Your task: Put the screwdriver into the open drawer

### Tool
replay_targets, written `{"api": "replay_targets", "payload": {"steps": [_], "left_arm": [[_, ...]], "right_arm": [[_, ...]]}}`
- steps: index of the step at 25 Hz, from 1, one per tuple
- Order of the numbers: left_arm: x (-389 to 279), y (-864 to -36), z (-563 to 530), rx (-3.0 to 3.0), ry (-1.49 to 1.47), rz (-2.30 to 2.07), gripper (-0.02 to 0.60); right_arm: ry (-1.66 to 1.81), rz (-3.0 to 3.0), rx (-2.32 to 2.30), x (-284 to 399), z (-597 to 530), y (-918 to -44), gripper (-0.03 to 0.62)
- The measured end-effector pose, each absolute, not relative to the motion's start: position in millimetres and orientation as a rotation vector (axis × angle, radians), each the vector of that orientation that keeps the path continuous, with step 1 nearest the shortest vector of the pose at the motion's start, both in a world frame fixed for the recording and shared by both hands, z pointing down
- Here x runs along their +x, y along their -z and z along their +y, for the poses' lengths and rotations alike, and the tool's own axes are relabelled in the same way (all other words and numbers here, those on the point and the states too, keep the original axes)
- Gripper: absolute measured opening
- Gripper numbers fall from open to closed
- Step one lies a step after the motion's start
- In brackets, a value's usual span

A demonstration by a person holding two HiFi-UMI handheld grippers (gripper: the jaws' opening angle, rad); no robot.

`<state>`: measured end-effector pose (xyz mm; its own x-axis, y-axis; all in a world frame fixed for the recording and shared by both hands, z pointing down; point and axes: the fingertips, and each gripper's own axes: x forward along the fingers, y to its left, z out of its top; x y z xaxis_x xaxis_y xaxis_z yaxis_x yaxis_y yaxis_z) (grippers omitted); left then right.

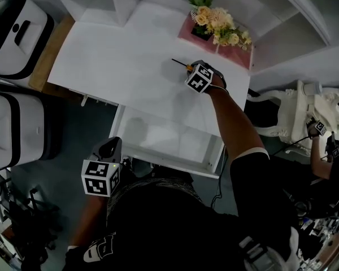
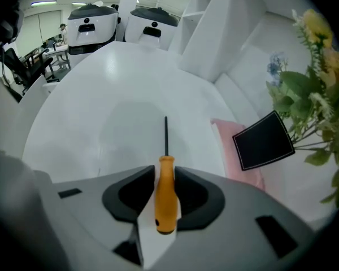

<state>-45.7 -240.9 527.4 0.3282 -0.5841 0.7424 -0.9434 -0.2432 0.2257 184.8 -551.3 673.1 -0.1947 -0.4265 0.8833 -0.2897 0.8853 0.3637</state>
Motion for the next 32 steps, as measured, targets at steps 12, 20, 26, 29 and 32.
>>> {"api": "replay_targets", "payload": {"steps": [12,20,26,29,32], "left_arm": [[-57.2,-524.9,-235.4,1.936,-0.667,-1.359,0.011],[-71.0,-519.1,-228.0,1.933,-0.662,-1.378,0.012],[-78.1,-518.0,-230.9,1.967,-0.666,-1.367,0.012],[-76.3,-512.9,-235.0,1.996,-0.648,-1.345,0.011],[-75.2,-508.8,-238.1,2.028,-0.642,-1.325,0.011]], "right_arm": [[0.13,-1.73,0.436,181.8,-550.9,-676.4,0.1],[0.206,-1.621,0.439,181.8,-549.8,-677.5,0.083],[0.219,-1.632,0.462,174.0,-541.1,-665.9,0.083],[0.217,-1.641,0.493,173.8,-534.6,-655.1,0.083],[0.208,-1.658,0.526,174.1,-525.1,-644.0,0.083]]}}
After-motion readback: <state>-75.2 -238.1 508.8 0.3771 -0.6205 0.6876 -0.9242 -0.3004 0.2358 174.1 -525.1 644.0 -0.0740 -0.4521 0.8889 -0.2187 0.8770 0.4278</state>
